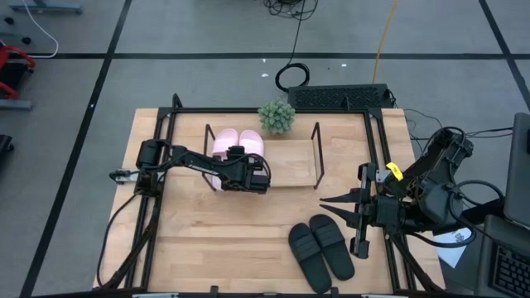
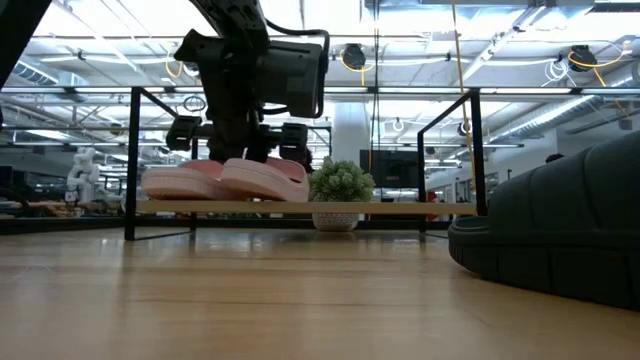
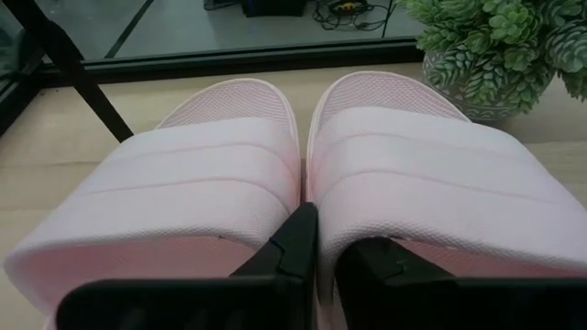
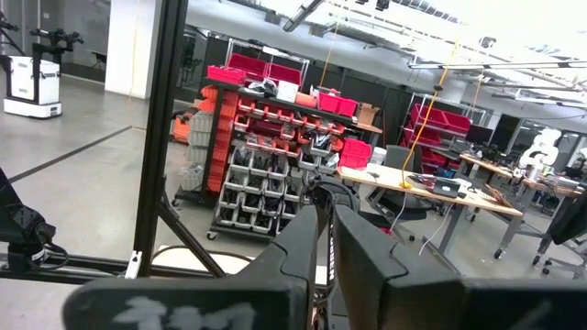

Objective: Pick and place slides into the shelf
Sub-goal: Put the pink slide on the shelf

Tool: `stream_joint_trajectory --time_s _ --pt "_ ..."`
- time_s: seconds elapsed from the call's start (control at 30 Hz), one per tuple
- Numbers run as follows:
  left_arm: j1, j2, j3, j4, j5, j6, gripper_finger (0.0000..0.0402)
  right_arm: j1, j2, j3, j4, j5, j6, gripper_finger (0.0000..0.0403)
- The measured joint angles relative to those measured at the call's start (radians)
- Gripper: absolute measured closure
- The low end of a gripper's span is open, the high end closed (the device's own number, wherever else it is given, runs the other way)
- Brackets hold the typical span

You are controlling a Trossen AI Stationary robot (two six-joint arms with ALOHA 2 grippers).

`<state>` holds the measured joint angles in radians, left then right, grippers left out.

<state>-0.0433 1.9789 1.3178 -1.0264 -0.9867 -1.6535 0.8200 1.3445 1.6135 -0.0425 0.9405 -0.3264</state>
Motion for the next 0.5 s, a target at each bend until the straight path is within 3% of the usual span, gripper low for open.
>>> stream_joint_trajectory --time_s 0.3,0.5 --pt "-0.001 -0.001 0.000 0.003 0.000 0.000 0.0356 0.000 0.000 0.000 0.000 0.000 0.000 0.0374" --pt "-0.003 -0.001 0.000 0.008 -0.002 0.000 0.0313 0.000 0.000 0.000 0.000 0.000 0.000 0.0374"
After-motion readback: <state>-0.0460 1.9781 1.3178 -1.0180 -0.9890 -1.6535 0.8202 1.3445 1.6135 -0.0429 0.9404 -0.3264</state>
